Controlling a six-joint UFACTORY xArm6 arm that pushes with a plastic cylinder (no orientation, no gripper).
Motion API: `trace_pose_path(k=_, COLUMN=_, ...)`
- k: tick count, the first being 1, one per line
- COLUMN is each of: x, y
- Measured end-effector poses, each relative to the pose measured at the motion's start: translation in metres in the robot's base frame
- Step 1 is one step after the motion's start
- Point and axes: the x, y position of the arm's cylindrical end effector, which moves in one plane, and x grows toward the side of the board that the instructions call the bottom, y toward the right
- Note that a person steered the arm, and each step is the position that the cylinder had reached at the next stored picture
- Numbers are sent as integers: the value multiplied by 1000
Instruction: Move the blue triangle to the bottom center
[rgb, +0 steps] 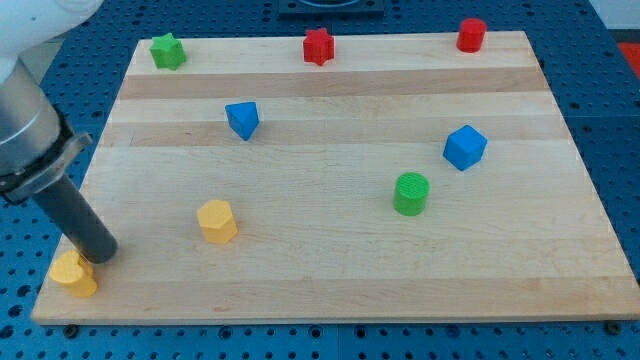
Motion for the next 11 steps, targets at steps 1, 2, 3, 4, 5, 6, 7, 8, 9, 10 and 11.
trace_pose_path(k=1, x=-68, y=-1)
trace_pose_path(k=2, x=-158, y=12)
trace_pose_path(k=3, x=-229, y=60)
trace_pose_path(k=4, x=-221, y=115)
trace_pose_path(k=5, x=-208, y=138)
trace_pose_path(k=6, x=-182, y=147)
trace_pose_path(k=7, x=-160, y=145)
trace_pose_path(k=8, x=-138, y=143)
trace_pose_path(k=9, x=-115, y=142)
trace_pose_path(k=10, x=-110, y=132)
trace_pose_path(k=11, x=-99, y=124)
